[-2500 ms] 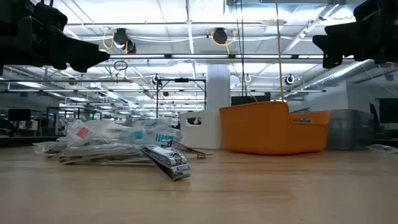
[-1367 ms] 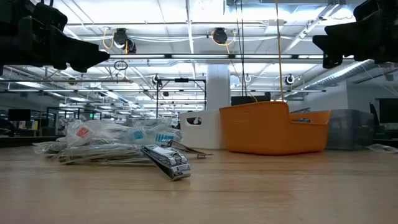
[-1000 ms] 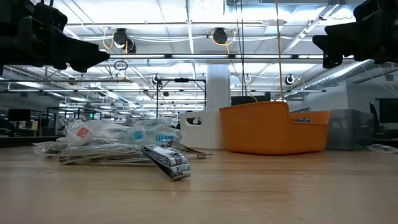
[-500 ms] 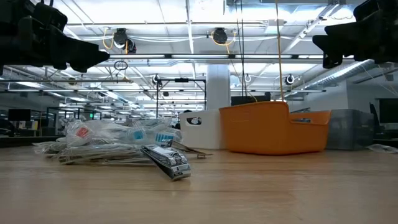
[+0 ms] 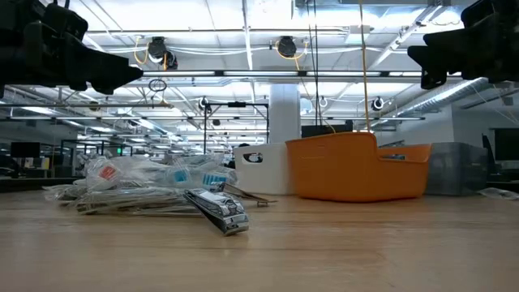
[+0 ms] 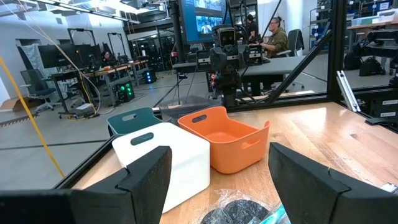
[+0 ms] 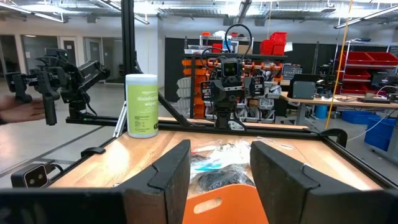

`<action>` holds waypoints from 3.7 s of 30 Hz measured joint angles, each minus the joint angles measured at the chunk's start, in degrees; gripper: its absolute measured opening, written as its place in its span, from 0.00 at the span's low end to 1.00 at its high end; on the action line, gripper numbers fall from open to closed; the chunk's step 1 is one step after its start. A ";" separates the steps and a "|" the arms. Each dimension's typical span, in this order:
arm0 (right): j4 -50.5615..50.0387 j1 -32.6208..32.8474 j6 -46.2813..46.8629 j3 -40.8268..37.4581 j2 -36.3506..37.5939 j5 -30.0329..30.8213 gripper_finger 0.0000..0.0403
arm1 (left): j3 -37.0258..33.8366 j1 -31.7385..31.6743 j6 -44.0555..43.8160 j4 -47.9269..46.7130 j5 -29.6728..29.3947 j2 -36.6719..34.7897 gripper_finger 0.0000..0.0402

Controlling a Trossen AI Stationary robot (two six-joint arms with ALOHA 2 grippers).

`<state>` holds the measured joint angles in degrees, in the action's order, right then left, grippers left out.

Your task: Pick & Place Travel size toiletries

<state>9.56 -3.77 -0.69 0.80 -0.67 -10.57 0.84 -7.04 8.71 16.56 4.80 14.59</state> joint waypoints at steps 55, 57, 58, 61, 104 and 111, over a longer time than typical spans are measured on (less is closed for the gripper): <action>0.00 0.01 0.00 0.01 0.00 -0.02 0.39 | 46.03 -9.98 -37.77 -33.03 -18.90 78.52 0.66; 0.00 0.02 0.00 0.02 0.00 -0.02 0.39 | 46.03 -9.98 -38.64 -33.14 -18.13 79.74 0.65; 0.00 0.02 0.00 0.01 0.00 -0.02 0.39 | 46.03 -9.98 -39.27 -33.07 -18.06 80.15 0.64; 0.00 0.02 0.00 0.02 0.00 -0.02 0.39 | 46.10 -9.98 -40.59 -32.74 -17.92 80.88 0.58; 11.34 0.06 8.45 0.00 -1.60 15.23 0.39 | 45.94 5.28 25.57 14.71 -8.96 70.01 0.02; 16.18 0.04 8.00 0.02 -11.70 24.02 0.42 | 48.58 4.58 27.89 18.71 -9.77 75.99 0.01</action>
<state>25.74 -3.73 7.31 0.82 -12.36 13.45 49.42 -2.46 36.60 35.27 -4.98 90.58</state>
